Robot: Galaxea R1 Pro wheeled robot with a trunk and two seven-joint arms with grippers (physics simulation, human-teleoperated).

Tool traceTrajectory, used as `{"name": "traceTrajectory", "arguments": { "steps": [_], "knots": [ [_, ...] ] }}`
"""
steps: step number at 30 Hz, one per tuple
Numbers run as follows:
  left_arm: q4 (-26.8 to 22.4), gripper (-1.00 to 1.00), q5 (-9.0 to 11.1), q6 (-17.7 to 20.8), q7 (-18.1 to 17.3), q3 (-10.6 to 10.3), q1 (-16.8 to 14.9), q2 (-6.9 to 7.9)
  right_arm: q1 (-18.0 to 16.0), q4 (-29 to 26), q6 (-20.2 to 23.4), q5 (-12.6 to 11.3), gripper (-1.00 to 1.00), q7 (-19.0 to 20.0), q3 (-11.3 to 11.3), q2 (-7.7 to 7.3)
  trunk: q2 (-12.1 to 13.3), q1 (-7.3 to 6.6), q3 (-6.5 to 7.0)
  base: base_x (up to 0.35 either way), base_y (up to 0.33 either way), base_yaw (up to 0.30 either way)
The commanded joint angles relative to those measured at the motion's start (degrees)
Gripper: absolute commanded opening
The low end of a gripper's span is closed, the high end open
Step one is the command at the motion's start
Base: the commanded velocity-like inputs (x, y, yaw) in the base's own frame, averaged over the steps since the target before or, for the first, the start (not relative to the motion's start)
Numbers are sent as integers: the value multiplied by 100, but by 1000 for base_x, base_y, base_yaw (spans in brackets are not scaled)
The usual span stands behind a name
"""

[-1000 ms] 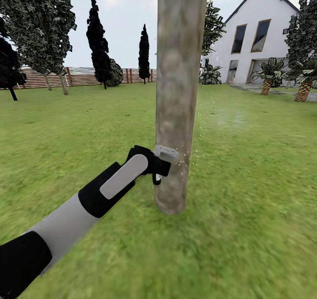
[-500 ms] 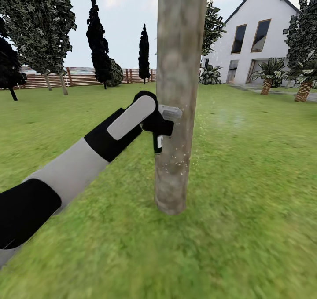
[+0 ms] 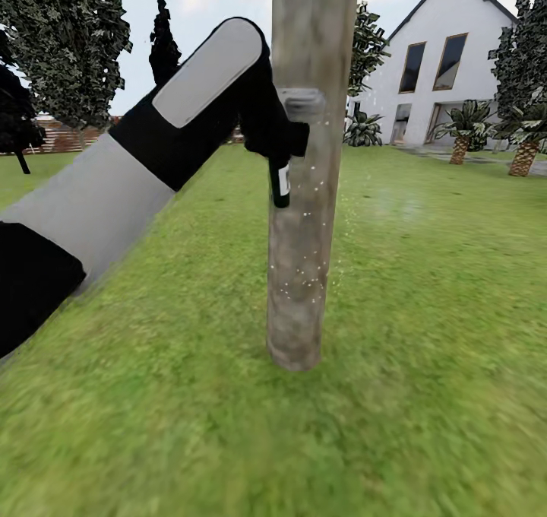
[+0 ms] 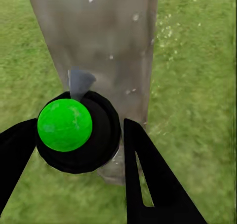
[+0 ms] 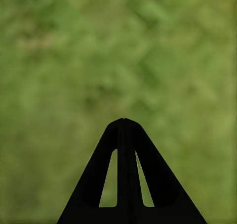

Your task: In the garden, pick up the pesticide atomizer on the floor and spray pesticide onto both trees until each tree trunk is fully covered.

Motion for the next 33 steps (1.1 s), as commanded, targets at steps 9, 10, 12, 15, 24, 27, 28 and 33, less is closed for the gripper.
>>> {"name": "traceTrajectory", "arguments": {
  "steps": [9, 10, 12, 15, 24, 27, 28, 33],
  "knots": [
    [64, -100, 736, 16, 67, -13, -871, 39, 2, -14, 29, -49, -100, -14, 17, -1, -1, 0, -6, 0, 0, 0],
    [71, -100, 773, 16, 67, -13, -911, 41, 2, -14, 29, -49, -100, -14, 19, -1, -1, 0, -6, 0, 0, 0],
    [75, -100, 795, 16, 71, -11, -933, 44, 2, -14, 29, -49, -100, -13, 15, -1, -1, 0, -6, 0, 0, 0],
    [20, -100, 797, 16, 275, 4, -937, 21, 2, -14, 29, -53, -100, -9, 13, -1, -1, 0, -6, 0, 0, 0],
    [-662, -100, 659, 16, 727, -4, 708, 26, 2, -16, 29, -57, -100, -5, 32, 8, -1, 0, -6, 0, 0, 0],
    [-989, -100, 651, 16, 777, -11, 1495, 54, 2, -18, 29, -55, -100, -5, 30, 8, -1, 0, -6, 0, 0, 0],
    [-1083, -100, 648, 3, 781, -15, 1711, 56, 2, -16, 29, -56, -100, -5, 30, 5, -1, 0, -6, 0, 0, 0],
    [-1646, -100, 264, -18, 787, -49, 2781, 72, 2, -14, 29, -64, -100, -5, 30, 7, -1, 0, -6, 0, 0, 0]
  ]
}}
